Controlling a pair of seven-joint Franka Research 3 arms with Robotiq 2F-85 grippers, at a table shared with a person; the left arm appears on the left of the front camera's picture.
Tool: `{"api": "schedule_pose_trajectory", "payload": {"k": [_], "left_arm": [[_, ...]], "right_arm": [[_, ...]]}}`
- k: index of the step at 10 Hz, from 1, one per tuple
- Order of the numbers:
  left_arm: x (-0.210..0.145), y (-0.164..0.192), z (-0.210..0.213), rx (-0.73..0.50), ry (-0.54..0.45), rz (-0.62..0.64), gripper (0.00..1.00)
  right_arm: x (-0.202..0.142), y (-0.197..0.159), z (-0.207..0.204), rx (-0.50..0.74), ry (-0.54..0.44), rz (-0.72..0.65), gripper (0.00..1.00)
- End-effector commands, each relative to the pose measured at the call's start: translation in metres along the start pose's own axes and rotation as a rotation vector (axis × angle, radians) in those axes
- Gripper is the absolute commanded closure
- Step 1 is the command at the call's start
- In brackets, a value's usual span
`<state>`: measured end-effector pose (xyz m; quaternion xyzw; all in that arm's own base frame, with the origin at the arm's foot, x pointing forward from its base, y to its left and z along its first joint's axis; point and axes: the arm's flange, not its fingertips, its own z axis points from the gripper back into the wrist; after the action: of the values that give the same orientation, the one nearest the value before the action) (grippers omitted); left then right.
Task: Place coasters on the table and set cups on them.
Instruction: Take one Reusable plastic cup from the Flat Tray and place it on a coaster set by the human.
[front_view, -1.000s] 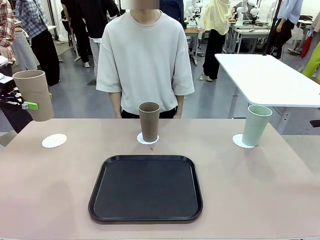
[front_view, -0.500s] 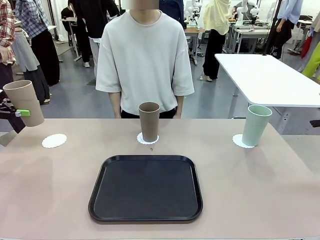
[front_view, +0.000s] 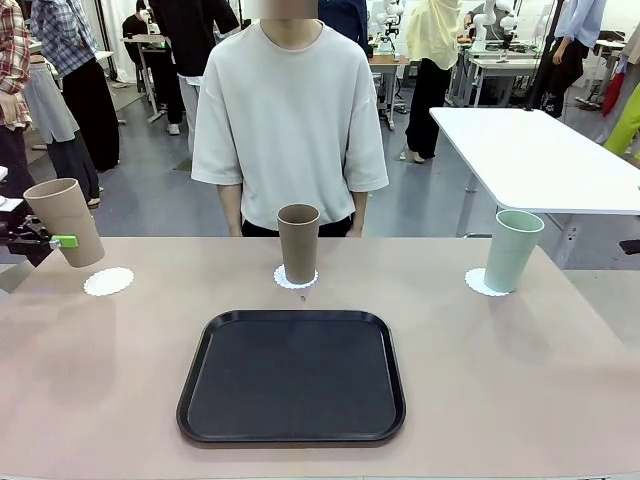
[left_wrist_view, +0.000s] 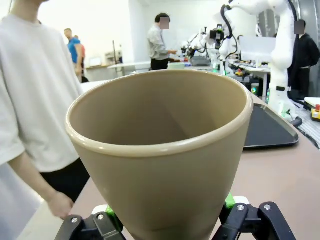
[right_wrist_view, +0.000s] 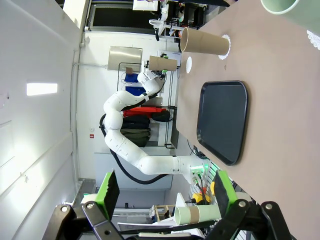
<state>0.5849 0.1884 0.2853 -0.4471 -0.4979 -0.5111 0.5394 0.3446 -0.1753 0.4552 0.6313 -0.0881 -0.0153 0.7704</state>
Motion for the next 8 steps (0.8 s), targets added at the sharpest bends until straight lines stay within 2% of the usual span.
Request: {"api": "schedule_pose_trajectory", "payload": {"k": [1,4,8], "left_arm": [[-0.007,0.003,-0.006,0.034,0.001,-0.017,0.16],[-0.021,-0.004,-0.024,0.006,0.041,-0.01,0.16],[-0.031,-0.001,-0.028,0.003,0.041,-0.018,0.16]], "right_arm": [[0.001,0.001,0.001,0.005,0.004,0.01,0.0],[0.001,0.001,0.001,0.005,0.004,0.01,0.0],[0.001,0.001,0.001,0.005,0.004,0.01,0.0]]}}
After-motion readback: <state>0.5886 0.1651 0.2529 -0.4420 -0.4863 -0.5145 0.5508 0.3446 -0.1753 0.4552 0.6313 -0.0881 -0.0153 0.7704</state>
